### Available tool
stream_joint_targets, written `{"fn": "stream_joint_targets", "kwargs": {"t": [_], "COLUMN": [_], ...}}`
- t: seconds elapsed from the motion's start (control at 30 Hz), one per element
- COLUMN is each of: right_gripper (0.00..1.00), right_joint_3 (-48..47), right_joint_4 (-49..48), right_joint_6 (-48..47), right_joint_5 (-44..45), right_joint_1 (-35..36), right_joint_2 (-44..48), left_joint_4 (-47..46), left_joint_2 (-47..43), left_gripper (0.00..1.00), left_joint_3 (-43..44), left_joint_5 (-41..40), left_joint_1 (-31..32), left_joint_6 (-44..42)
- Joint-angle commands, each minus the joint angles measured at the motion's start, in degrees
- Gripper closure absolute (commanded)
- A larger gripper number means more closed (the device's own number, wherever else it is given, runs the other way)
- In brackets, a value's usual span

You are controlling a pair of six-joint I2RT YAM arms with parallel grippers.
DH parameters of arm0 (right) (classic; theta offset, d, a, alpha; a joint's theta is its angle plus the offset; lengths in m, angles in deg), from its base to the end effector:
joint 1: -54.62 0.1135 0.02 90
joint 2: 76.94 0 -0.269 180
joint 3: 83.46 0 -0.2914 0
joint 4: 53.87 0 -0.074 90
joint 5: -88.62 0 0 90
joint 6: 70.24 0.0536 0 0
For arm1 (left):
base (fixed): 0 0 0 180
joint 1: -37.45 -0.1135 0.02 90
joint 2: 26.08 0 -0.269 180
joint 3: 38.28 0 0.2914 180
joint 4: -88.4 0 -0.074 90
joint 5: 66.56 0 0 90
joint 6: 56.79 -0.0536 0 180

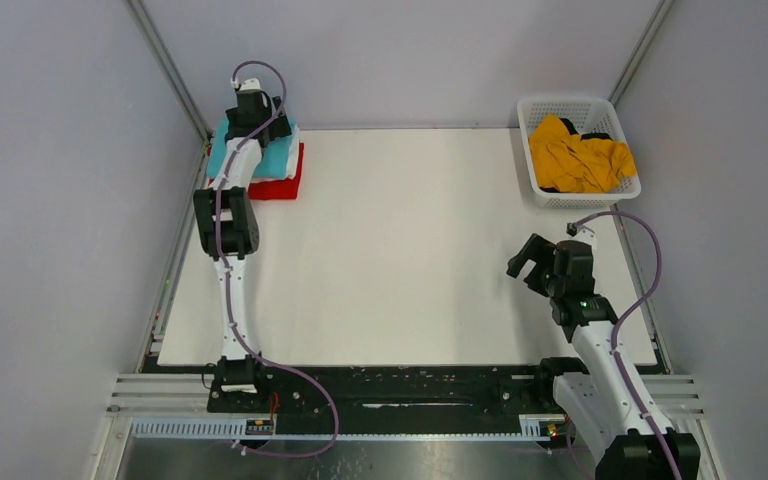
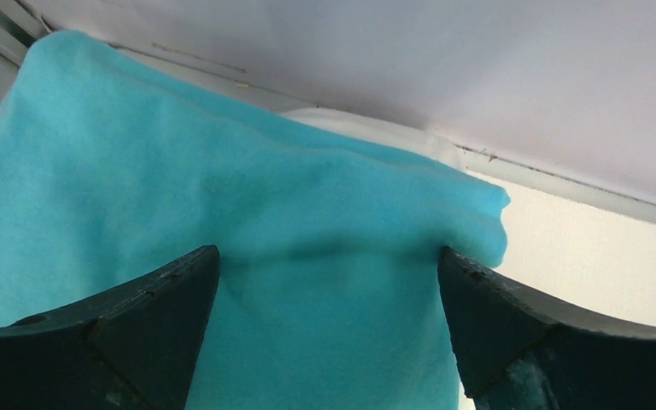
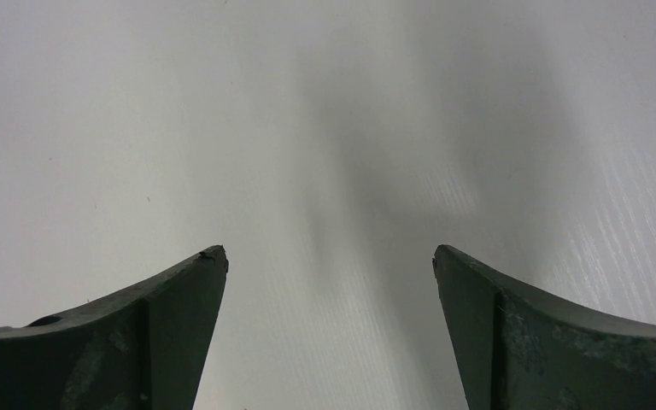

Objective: Fold and stack the t-shirts

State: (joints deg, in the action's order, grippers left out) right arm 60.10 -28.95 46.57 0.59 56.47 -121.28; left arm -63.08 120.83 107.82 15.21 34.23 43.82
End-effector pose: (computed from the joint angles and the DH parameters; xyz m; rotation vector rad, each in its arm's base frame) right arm 0.2234 0.0054 0.1923 0.4852 2.0987 0.2547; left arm 0.6461 0.0440 0.1940 -0.3367 2.0502 0.0708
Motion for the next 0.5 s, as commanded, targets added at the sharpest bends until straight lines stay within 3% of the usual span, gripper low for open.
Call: {"fn": "stream_joint_targets", "kwargs": {"t": [0.0, 0.13, 0.27, 0.4, 0.47], "right_gripper": [0.0, 0.01, 0.01, 0.01, 0.01], "right_joint_3": [-0.9, -1.0, -0.9, -0.7, -0.4], "right_joint_4": [-1.0, 0.3, 1.6, 4.5, 6.0], "right_joint_6": [0.4, 1.4, 2.8, 4.1, 4.3], "right_joint_5": [0.6, 0.9, 0.6, 0.7, 1.4], "right_joint_1": [-0.1, -0.1, -0.1, -0.2, -0.2], "right_joint_2": [2.4, 3.5, 4.6, 5.8, 6.5], "left_joint_4": [-3.0, -3.3, -3.4, -3.6, -2.2], "left_joint_2": [-12.2, -25.2, -42.4, -60.1, -68.8], "left_gripper": [0.01, 0.01, 0.01, 0.01, 0.01], "left_joint_3": [-3.4, -12.0, -27.1, -51.4, -62.4], "left_joint_5": [3.9, 4.4, 4.3, 9.7, 7.9], "left_joint_1": [0.2, 2.0, 3.9, 5.1, 6.4], "left_joint_6": [4.1, 6.2, 12.0, 20.2, 22.2]}}
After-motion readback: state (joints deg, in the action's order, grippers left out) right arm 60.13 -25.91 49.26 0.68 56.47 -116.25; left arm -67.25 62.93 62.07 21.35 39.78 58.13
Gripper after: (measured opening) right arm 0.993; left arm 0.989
